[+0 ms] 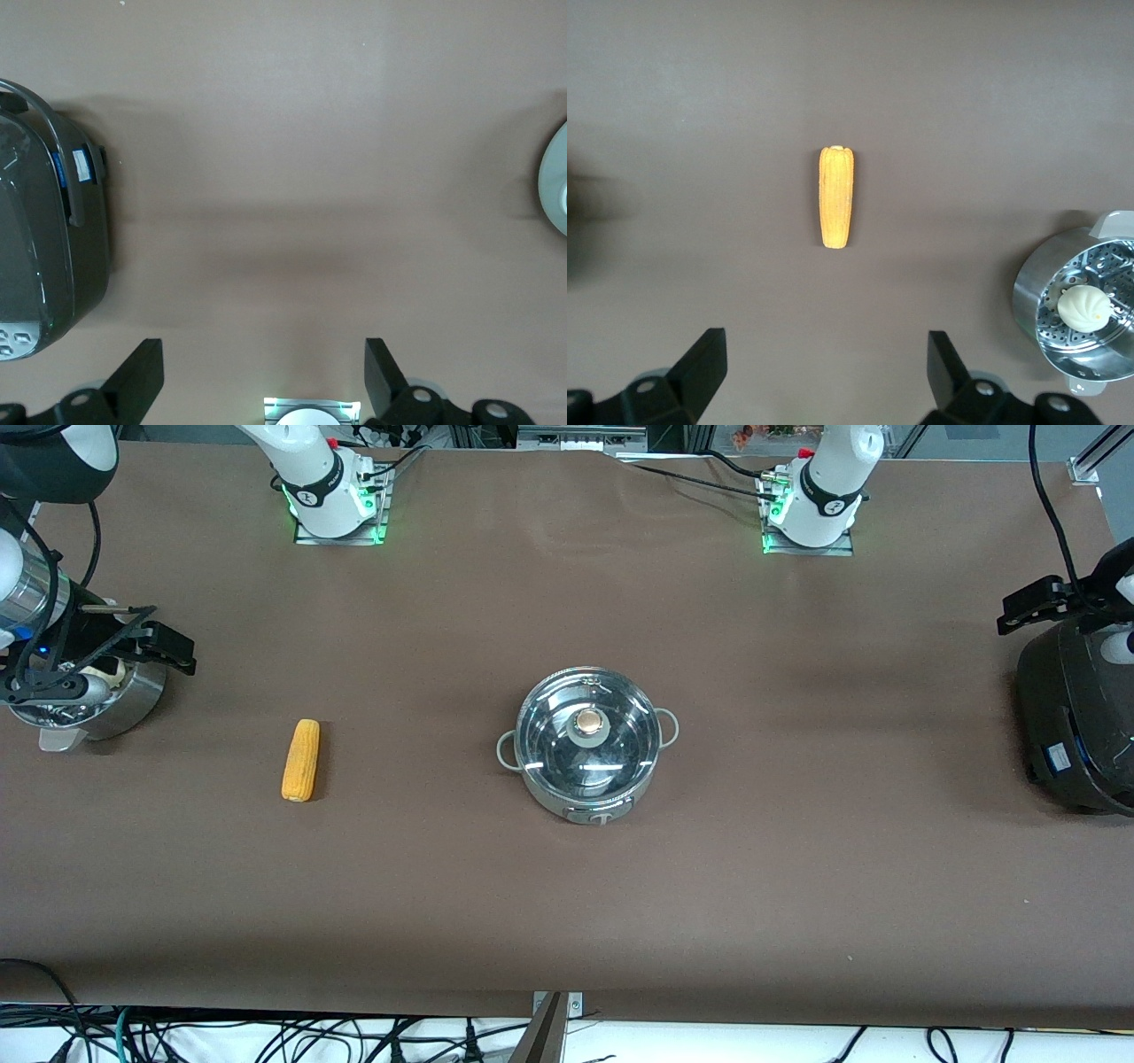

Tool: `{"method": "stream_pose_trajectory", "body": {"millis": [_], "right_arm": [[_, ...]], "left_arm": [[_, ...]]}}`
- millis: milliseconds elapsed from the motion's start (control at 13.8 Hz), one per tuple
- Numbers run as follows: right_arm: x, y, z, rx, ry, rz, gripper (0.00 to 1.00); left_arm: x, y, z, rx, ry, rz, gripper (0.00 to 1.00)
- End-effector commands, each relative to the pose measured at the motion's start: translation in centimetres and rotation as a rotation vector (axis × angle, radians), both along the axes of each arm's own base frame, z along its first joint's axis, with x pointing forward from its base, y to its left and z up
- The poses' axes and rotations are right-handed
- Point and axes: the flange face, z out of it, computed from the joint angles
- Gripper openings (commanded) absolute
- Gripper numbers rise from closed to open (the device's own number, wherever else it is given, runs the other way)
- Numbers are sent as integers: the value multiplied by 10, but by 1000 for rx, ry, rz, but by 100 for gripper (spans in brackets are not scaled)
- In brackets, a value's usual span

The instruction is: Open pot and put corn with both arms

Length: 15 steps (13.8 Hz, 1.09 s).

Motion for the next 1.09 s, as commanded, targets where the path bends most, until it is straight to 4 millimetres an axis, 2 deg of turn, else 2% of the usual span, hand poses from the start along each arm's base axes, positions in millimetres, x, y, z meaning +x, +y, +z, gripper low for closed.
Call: {"method": "stream_pose_trajectory", "body": {"millis": [0,73,1018], "right_arm": [[3,1,2,6,2,-2,100],[3,0,2,6,2,-3,100],[3,-1,2,7,2,-6,100]], "left_arm": [[-4,7,7,-35,-8,-10,100],[-4,11,7,-45,-9,-2,100],[-5,11,5,-46,-1,-2,100]]}}
